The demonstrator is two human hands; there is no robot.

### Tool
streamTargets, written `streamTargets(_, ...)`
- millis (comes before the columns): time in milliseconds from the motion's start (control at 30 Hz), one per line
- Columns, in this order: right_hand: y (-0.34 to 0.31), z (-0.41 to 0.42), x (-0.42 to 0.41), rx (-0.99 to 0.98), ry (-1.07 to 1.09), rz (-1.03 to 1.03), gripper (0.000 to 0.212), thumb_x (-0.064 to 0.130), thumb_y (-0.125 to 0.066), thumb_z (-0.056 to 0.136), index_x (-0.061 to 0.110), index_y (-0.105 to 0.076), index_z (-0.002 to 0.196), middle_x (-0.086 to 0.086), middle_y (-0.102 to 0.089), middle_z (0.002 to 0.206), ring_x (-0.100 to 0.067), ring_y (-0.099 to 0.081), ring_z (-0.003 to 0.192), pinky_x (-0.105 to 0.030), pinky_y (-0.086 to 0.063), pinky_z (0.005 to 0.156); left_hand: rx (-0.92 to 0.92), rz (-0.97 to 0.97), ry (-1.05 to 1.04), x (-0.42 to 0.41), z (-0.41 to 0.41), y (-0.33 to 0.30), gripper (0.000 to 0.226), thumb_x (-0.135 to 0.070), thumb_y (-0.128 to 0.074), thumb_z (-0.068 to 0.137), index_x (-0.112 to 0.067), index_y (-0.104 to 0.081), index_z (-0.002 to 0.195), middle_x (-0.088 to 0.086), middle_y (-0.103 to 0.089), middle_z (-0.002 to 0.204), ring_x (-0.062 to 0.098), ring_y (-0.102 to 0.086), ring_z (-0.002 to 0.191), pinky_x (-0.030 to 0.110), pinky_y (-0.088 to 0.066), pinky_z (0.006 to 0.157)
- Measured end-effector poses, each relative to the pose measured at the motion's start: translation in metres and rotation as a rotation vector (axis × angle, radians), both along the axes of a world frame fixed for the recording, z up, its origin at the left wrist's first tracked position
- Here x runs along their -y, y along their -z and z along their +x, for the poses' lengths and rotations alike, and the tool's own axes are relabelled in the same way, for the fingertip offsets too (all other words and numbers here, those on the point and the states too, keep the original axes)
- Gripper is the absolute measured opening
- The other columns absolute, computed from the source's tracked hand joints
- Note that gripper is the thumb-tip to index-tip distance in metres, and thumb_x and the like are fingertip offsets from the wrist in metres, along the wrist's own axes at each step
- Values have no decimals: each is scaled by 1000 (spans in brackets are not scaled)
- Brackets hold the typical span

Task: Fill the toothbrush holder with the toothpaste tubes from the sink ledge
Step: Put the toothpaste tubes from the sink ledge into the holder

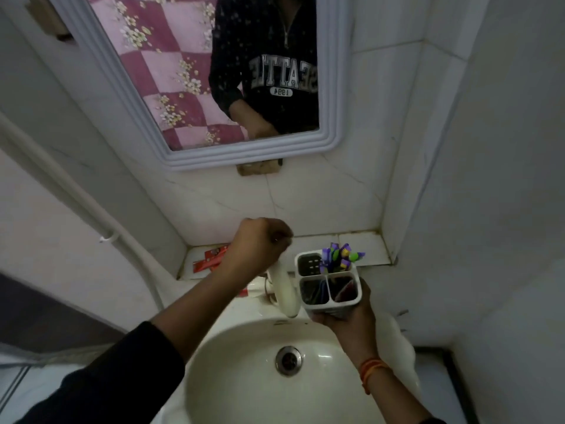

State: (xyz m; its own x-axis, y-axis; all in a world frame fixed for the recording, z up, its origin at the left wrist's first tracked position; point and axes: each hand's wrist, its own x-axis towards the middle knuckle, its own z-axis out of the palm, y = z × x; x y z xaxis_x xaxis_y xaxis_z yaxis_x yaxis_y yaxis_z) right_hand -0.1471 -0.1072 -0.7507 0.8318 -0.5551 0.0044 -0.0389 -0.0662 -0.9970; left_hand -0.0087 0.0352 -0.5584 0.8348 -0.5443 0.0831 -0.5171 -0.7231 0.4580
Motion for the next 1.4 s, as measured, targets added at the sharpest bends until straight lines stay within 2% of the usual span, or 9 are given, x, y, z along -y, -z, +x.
streamTargets(100,2,2,-2,22,13,27,107,-1,-100,48,38,-50,134,19,-66,125,2,-62,117,-36,-58,95,-30,168,-89,-35,37,29,18,-15,-68,92,-18,-79,106,2,-78,103,7,-65,82,18,-48,84)
streamTargets(300,4,4,-5,19,9,59,108,-15,-93,50,49,-51,126,12,-65,127,-7,-63,119,-34,-63,84,-254,637,40,-70,63,108,29,-15,-73,86,-13,-75,114,8,-76,108,22,-72,96,31,-59,86)
streamTargets(667,5,7,-11,-9,19,73,100,-27,-83,57,38,-47,124,5,-62,124,9,-67,101,-13,-59,68,-405,635,53,-96,89,133,36,-34,-70,82,-14,-71,112,6,-70,99,22,-67,90,28,-53,69)
streamTargets(900,8,8,-12,-19,35,46,104,-23,-87,56,44,-46,124,11,-61,125,17,-63,102,-9,-57,72,-1078,-309,-487,-108,83,93,12,-14,-57,87,-16,-52,77,-4,-47,51,11,-34,43,19,-29,45)
streamTargets(1033,7,7,-12,-45,30,27,104,-19,-89,54,45,-46,124,11,-60,126,9,-62,108,-10,-57,74,-1281,-679,-454,-95,60,65,18,-13,-55,92,-10,-62,109,1,-72,73,12,-58,57,23,-40,47)
streamTargets(1133,1,3,-11,-72,31,22,97,7,-99,45,40,-50,122,5,-62,123,-11,-65,109,-18,-62,68,-1212,-698,-213,-76,41,48,27,-8,-55,97,-13,-60,122,2,-77,111,18,-65,90,30,-49,73)
streamTargets(1267,-5,3,-15,-87,45,-20,95,50,-98,42,33,-50,124,1,-67,115,-29,-66,114,-19,-62,79,-839,-591,-29,-39,18,12,27,-8,-67,91,-17,-60,116,1,-73,116,24,-67,112,43,-55,97)
streamTargets(1333,-7,3,-14,-78,40,-5,102,35,-103,41,33,-53,130,0,-64,128,-26,-63,121,-40,-63,86,-653,-594,-37,-23,9,-4,28,-14,-74,87,-18,-61,111,3,-71,112,23,-70,104,38,-60,87)
streamTargets(1400,-10,4,-14,-48,52,-36,101,3,-101,47,39,-51,128,4,-63,130,-10,-64,118,-27,-63,80,-625,-614,-12,-4,-2,-14,25,-22,-75,87,-15,-64,108,7,-73,106,22,-74,96,38,-63,83)
